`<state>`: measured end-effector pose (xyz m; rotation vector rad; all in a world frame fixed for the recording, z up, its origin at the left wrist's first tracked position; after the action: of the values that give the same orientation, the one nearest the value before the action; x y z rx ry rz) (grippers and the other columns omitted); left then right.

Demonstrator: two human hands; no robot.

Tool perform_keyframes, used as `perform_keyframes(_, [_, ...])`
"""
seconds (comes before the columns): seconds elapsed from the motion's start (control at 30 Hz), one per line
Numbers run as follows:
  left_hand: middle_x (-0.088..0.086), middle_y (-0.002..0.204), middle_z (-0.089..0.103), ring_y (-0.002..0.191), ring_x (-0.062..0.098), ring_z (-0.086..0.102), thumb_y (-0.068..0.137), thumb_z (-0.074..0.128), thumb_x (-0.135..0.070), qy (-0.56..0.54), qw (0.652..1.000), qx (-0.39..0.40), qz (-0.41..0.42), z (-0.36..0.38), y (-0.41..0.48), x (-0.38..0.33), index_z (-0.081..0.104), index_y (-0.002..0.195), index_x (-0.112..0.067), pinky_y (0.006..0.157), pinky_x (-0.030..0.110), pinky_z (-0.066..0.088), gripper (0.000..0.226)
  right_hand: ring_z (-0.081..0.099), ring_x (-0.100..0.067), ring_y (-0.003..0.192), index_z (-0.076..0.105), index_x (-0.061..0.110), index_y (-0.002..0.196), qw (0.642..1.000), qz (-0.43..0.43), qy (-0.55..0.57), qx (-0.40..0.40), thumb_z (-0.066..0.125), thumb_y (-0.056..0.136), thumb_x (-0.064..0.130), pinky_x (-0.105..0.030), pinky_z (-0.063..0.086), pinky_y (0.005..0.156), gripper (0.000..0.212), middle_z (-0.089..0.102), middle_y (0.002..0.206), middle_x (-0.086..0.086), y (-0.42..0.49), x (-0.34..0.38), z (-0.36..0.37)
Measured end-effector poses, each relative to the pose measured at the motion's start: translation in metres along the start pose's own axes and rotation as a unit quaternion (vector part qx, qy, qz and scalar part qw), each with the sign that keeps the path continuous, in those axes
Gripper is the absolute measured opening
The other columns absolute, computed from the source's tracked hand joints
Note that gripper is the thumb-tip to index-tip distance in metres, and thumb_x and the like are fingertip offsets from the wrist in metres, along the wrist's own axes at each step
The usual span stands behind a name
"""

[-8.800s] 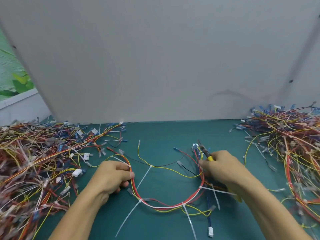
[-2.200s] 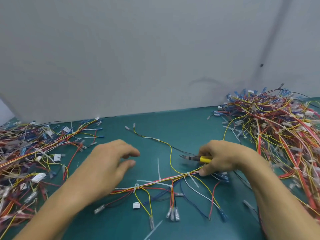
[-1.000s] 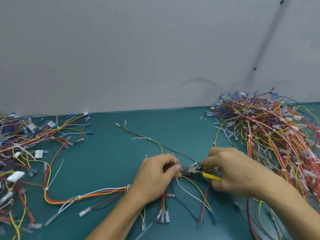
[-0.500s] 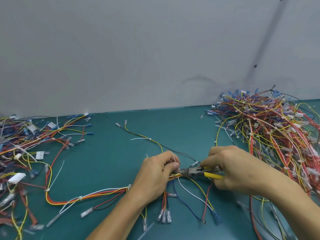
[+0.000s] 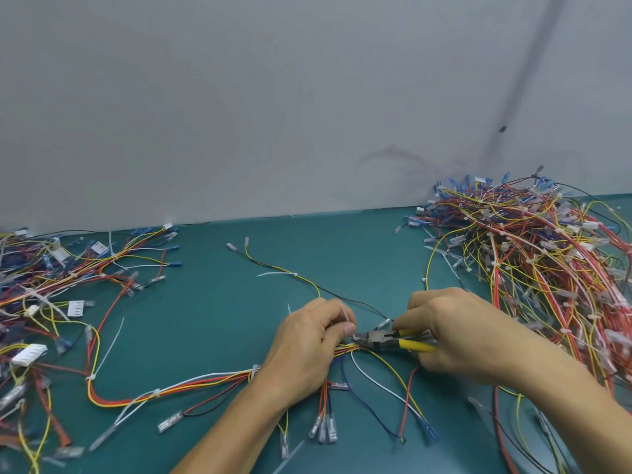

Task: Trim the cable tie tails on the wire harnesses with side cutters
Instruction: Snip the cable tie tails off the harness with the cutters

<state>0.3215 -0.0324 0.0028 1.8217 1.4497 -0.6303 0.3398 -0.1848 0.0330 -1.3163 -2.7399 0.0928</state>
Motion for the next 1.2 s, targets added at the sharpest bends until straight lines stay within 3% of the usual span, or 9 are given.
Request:
perform_keyframes(0.3, [-0.017, 0.068, 0.055, 0.065, 0.001, 0.047, 0.094, 0.055, -0.023, -0.002, 1.0, 0.01, -0.01, 0.002, 0.0, 0.002, 0.057, 0.078, -0.025, 0.062, 0.013, 0.034, 0.016, 0.057, -0.016, 0.087, 0.062, 0.035, 0.106, 1.0, -0.011, -0.024, -0.013, 0.054, 0.074, 0.034, -0.034, 0.049, 0.071, 0.033, 0.057, 0.093, 0.01, 0.002, -0.001, 0.002])
perform_keyframes(0.53, [-0.002, 0.073, 0.059, 0.064, 0.006, 0.046, 0.095, 0.053, -0.028, -0.005, 1.0, 0.008, -0.015, 0.002, -0.001, 0.003, 0.057, 0.08, -0.024, 0.068, 0.025, 0.041, 0.015, 0.057, -0.016, 0.084, 0.062, 0.032, 0.103, 0.999, -0.01, -0.04, -0.011, 0.053, 0.075, 0.039, -0.033, 0.049, 0.069, 0.03, 0.06, 0.092, 0.01, 0.001, 0.0, 0.002])
perform_keyframes(0.73, [-0.013, 0.062, 0.051, 0.059, 0.005, 0.043, 0.095, 0.053, -0.026, -0.012, 1.0, -0.005, -0.012, 0.001, -0.001, 0.004, 0.056, 0.078, -0.021, 0.057, 0.017, 0.033, 0.018, 0.057, -0.019, 0.087, 0.061, 0.032, 0.108, 1.0, 0.0, -0.026, -0.003, 0.052, 0.076, 0.039, -0.031, 0.048, 0.07, 0.034, 0.063, 0.092, 0.006, 0.001, 0.004, 0.005])
perform_keyframes(0.83, [-0.005, 0.069, 0.061, 0.063, 0.01, 0.054, 0.095, 0.054, -0.019, -0.063, 0.997, -0.039, -0.025, -0.007, 0.0, 0.005, 0.059, 0.078, -0.017, 0.066, 0.025, 0.045, 0.018, 0.055, -0.019, 0.086, 0.06, 0.027, 0.101, 1.0, 0.005, -0.014, -0.021, 0.053, 0.08, 0.04, -0.033, 0.048, 0.072, 0.026, 0.06, 0.088, 0.005, 0.001, 0.006, 0.001])
perform_keyframes(0.9, [-0.005, 0.074, 0.067, 0.067, 0.011, 0.063, 0.095, 0.055, -0.013, -0.129, 0.987, -0.081, -0.041, -0.02, -0.001, 0.006, 0.061, 0.078, -0.013, 0.071, 0.028, 0.05, 0.019, 0.054, -0.016, 0.084, 0.062, 0.028, 0.099, 0.999, 0.0, 0.012, -0.04, 0.055, 0.082, 0.043, -0.034, 0.047, 0.073, 0.024, 0.057, 0.085, 0.007, 0.0, 0.009, -0.007])
perform_keyframes(1.0, [-0.002, 0.072, 0.07, 0.063, 0.01, 0.065, 0.093, 0.054, -0.005, -0.223, 0.963, -0.132, -0.068, -0.044, -0.001, 0.006, 0.065, 0.085, -0.015, 0.061, 0.016, 0.048, 0.017, 0.053, -0.012, 0.083, 0.064, 0.032, 0.107, 0.996, -0.007, 0.065, -0.052, 0.058, 0.082, 0.05, -0.034, 0.046, 0.076, 0.031, 0.056, 0.087, 0.008, -0.003, 0.02, -0.016])
perform_keyframes(1.07, [0.0, 0.062, 0.066, 0.058, 0.014, 0.062, 0.091, 0.051, 0.002, -0.279, 0.944, -0.155, -0.087, -0.062, 0.0, 0.007, 0.064, 0.084, -0.014, 0.056, 0.019, 0.049, 0.022, 0.053, -0.013, 0.092, 0.06, 0.034, 0.116, 0.996, 0.003, 0.067, -0.054, 0.058, 0.083, 0.054, -0.035, 0.047, 0.08, 0.038, 0.054, 0.095, 0.009, -0.004, 0.025, -0.017])
perform_keyframes(1.2, [0.005, 0.054, 0.055, 0.049, 0.02, 0.058, 0.089, 0.038, 0.0, -0.424, 0.872, -0.174, -0.172, -0.089, -0.001, 0.019, 0.052, 0.069, -0.011, 0.044, 0.026, 0.047, 0.027, 0.049, -0.019, 0.106, 0.052, 0.032, 0.124, 0.998, 0.021, 0.046, -0.046, 0.05, 0.088, 0.061, -0.035, 0.042, 0.089, 0.046, 0.048, 0.107, 0.006, 0.002, 0.032, -0.016])
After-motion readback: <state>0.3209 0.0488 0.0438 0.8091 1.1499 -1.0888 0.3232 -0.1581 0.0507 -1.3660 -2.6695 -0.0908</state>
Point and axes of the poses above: each hand's wrist, its own y-axis towards the middle knuckle, its own z-axis out of the palm, x = y × z, the point moved 8 cm from there along y, towards the middle knuckle
